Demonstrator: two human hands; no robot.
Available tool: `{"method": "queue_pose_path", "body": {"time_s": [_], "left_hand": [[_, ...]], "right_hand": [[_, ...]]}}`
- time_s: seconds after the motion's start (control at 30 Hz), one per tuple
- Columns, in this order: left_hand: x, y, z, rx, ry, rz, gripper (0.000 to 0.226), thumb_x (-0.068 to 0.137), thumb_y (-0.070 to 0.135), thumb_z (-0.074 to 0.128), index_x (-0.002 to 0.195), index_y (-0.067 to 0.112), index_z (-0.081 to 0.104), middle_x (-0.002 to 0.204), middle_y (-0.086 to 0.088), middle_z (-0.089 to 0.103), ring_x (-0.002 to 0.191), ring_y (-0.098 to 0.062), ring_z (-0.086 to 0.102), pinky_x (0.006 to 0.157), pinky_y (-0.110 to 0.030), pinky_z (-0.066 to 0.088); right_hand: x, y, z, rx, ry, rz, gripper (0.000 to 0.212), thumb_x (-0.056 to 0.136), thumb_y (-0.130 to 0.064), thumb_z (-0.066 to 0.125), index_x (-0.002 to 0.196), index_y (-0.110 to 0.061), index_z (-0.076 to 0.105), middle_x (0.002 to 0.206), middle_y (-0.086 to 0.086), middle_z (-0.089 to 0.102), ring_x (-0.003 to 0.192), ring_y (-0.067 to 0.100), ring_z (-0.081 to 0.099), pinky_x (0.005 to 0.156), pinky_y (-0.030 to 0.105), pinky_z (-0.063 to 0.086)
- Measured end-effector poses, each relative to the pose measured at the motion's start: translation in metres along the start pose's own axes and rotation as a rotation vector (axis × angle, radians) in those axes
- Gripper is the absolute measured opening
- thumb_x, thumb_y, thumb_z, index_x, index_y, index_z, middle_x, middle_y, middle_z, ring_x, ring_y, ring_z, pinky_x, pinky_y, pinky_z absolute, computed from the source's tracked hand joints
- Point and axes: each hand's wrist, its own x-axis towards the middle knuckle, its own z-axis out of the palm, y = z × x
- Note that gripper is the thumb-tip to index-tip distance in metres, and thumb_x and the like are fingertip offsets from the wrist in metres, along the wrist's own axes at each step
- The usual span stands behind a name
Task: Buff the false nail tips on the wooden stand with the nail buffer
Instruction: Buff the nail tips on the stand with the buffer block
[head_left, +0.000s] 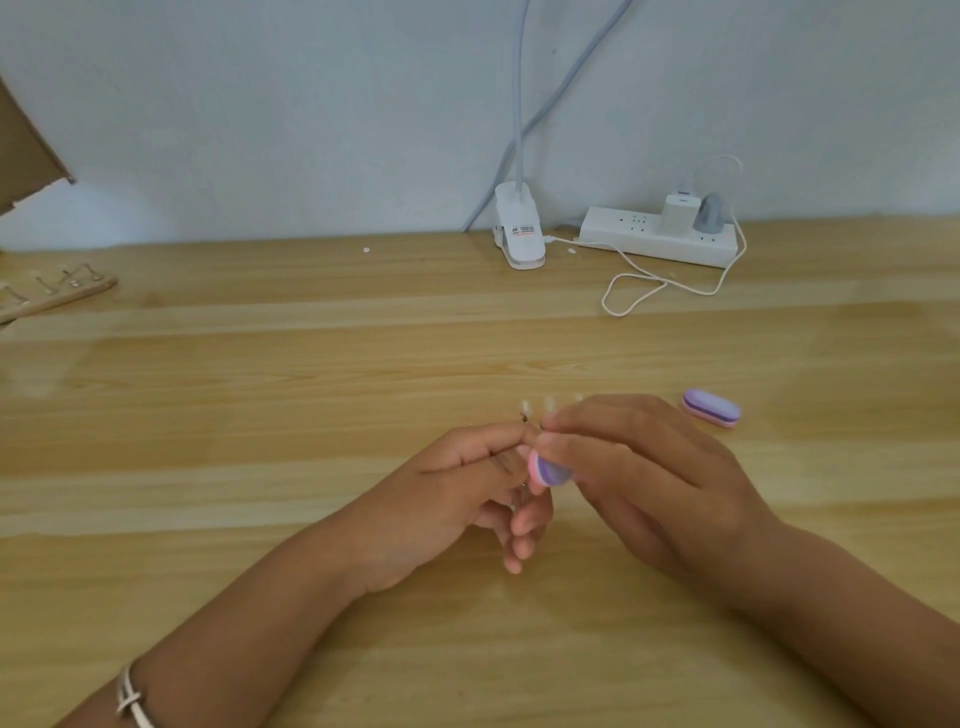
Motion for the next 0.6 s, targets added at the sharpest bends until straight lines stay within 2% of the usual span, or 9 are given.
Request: {"method": "queue_pose_path", "body": {"time_s": [0.13, 0.2, 0.3, 0.37, 0.47, 0.6], "left_hand": [[0.000, 0.003, 0.000, -0.024, -0.011, 0.017, 0.027, 0.101, 0.027, 0.039, 0.080, 0.017, 0.054, 0.066, -0.002, 0.050, 0.060, -0.018, 0.053, 0.061, -0.032, 0.049], [0.000, 0.003, 0.001, -0.015, 0.002, 0.027, 0.027, 0.100, 0.026, 0.040, 0.080, 0.016, 0.054, 0.066, -0.002, 0.051, 0.062, -0.019, 0.054, 0.061, -0.032, 0.049], [0.000, 0.003, 0.001, 0.018, 0.025, 0.036, 0.026, 0.100, 0.023, 0.041, 0.086, 0.008, 0.057, 0.067, -0.003, 0.052, 0.063, -0.018, 0.055, 0.060, -0.031, 0.051], [0.000, 0.003, 0.001, 0.023, 0.030, 0.043, 0.025, 0.100, 0.022, 0.042, 0.085, 0.009, 0.057, 0.067, -0.002, 0.052, 0.063, -0.017, 0.055, 0.060, -0.030, 0.051], [0.001, 0.004, 0.001, 0.016, 0.039, 0.059, 0.025, 0.099, 0.022, 0.043, 0.082, 0.012, 0.058, 0.067, -0.002, 0.052, 0.063, -0.017, 0.054, 0.059, -0.029, 0.051], [0.002, 0.001, 0.000, 0.058, 0.108, 0.096, 0.022, 0.097, 0.018, 0.049, 0.083, 0.010, 0.065, 0.070, -0.004, 0.058, 0.064, -0.016, 0.056, 0.057, -0.029, 0.050]], "right_hand": [[0.000, 0.011, -0.006, -0.028, -0.003, 0.104, 0.026, 0.088, 0.011, 0.063, 0.111, 0.001, 0.072, 0.110, 0.014, 0.069, 0.102, 0.025, 0.065, 0.093, 0.030, 0.051], [0.000, 0.009, -0.005, 0.007, 0.014, 0.133, 0.027, 0.091, 0.008, 0.062, 0.115, -0.001, 0.068, 0.112, 0.013, 0.068, 0.105, 0.022, 0.063, 0.096, 0.027, 0.048], [-0.001, 0.003, 0.000, 0.051, 0.005, 0.067, 0.026, 0.095, 0.004, 0.058, 0.117, -0.004, 0.068, 0.115, 0.013, 0.068, 0.108, 0.022, 0.063, 0.098, 0.027, 0.047], [-0.001, 0.005, -0.001, 0.021, -0.016, 0.041, 0.027, 0.095, 0.007, 0.057, 0.118, -0.006, 0.065, 0.114, 0.013, 0.068, 0.107, 0.024, 0.064, 0.097, 0.028, 0.047], [-0.002, 0.014, -0.005, -0.008, -0.008, 0.133, 0.028, 0.090, 0.010, 0.062, 0.113, -0.002, 0.072, 0.112, 0.011, 0.069, 0.104, 0.023, 0.064, 0.092, 0.029, 0.050], [-0.003, 0.009, -0.002, 0.053, 0.010, 0.173, 0.025, 0.095, 0.000, 0.060, 0.118, -0.003, 0.067, 0.116, 0.009, 0.067, 0.107, 0.020, 0.064, 0.097, 0.025, 0.047]]}}
